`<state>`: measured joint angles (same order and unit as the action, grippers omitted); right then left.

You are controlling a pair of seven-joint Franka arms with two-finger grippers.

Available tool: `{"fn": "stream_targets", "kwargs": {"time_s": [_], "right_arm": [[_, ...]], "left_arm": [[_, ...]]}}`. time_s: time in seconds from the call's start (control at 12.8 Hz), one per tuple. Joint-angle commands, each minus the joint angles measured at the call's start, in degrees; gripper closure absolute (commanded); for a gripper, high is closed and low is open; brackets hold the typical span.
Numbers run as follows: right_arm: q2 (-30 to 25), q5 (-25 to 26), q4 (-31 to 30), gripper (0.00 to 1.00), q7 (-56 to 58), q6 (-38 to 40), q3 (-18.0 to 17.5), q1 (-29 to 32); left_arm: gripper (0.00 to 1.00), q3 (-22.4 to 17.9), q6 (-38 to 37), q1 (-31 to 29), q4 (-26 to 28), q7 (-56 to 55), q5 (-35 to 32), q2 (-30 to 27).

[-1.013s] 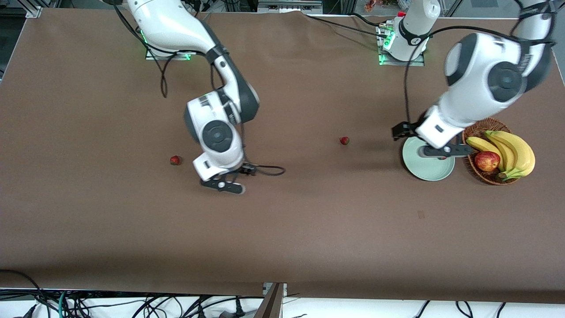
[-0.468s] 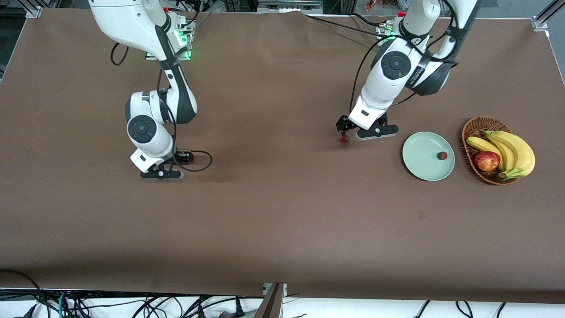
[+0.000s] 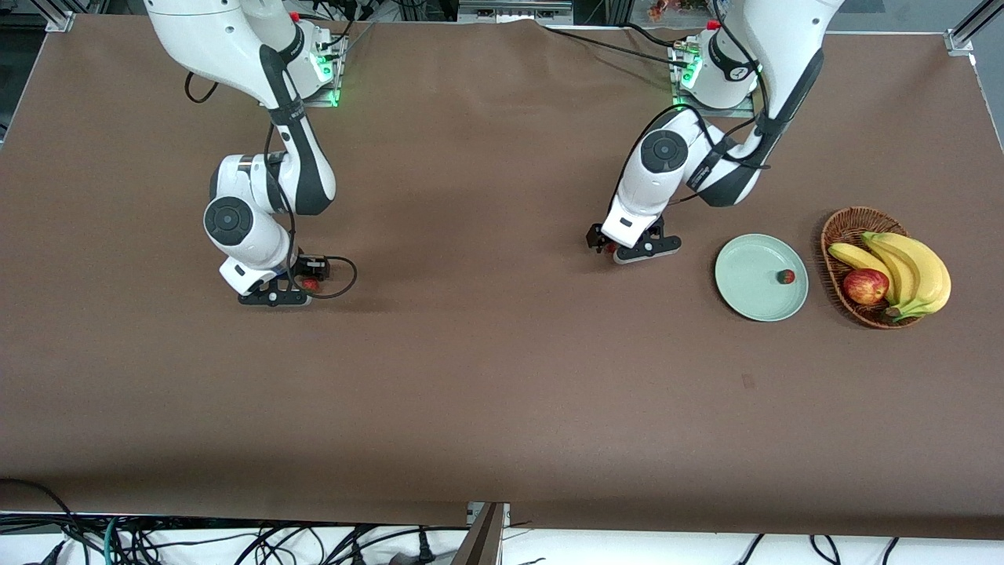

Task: Collect all strawberries into plate
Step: 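Grasp the mid-table strawberry with the left gripper while the right gripper grasps the last, then place the strawberry on the plate with the left gripper while the right gripper carries another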

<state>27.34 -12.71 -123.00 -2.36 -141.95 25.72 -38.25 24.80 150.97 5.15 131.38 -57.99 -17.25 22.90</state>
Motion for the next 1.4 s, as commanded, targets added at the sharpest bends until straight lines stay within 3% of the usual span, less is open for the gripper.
{"fn": "stream_targets", "kwargs": {"time_s": [0.0, 0.08, 0.16, 0.31, 0.39, 0.55, 0.78, 0.94, 1.09, 1.32], "right_arm": [[-0.01, -1.44, -0.57, 0.39, 1.83, -1.92, -0.49, 0.81], [0.08, -1.87, -0.48, 0.43, 1.83, -2.27, -0.67, 0.9], [0.69, -2.31, -0.48, 0.48, 1.83, -2.8, -0.76, 0.9], [2.01, -3.02, -0.39, 0.56, 1.83, -5.17, -1.02, 0.9], [2.1, -3.11, -0.39, 0.66, 1.83, -5.53, -1.54, 0.99], [2.01, -4.59, 0.04, 0.86, 1.83, -5.09, -1.9, 0.64], [-0.35, -5.57, 5.81, 0.87, -0.96, 4.79, -2.69, 0.37], [-0.36, -5.66, 13.37, 0.87, -7.45, 14.38, -3.91, 0.02], [-0.01, -6.01, 18.39, 0.86, -17.02, 16.0, -7.68, -0.59], [3.75, -7.24, 26.38, 0.84, -32.21, 15.3, -13.66, -1.91]], "left_arm": [[0.0, 0.17, 0.2, -0.05, -1.48, -2.38, -1.73, 1.8], [0.0, 0.17, 0.2, -0.05, -1.57, -2.65, -1.73, 2.06], [0.11, 0.17, 0.11, -0.14, -1.57, -2.74, -1.73, 2.24], [0.54, 0.08, 0.11, -0.14, -1.57, -2.83, -1.56, 2.24], [0.66, 0.08, 0.03, -0.05, -1.57, -3.01, -1.21, 2.24], [0.75, 0.08, -0.15, -0.05, -1.83, -3.62, -1.21, 2.24], [0.78, -0.1, -8.1, -0.32, -8.21, -2.75, 0.89, 1.8], [0.78, -0.45, -15.84, -0.84, -14.11, 4.15, 8.51, 0.84], [0.78, -5.69, -23.85, -0.84, -17.99, 16.09, 17.13, -2.14], [0.78, -15.18, -30.98, -0.93, -18.09, 32.79, 20.33, -6.54]]}}
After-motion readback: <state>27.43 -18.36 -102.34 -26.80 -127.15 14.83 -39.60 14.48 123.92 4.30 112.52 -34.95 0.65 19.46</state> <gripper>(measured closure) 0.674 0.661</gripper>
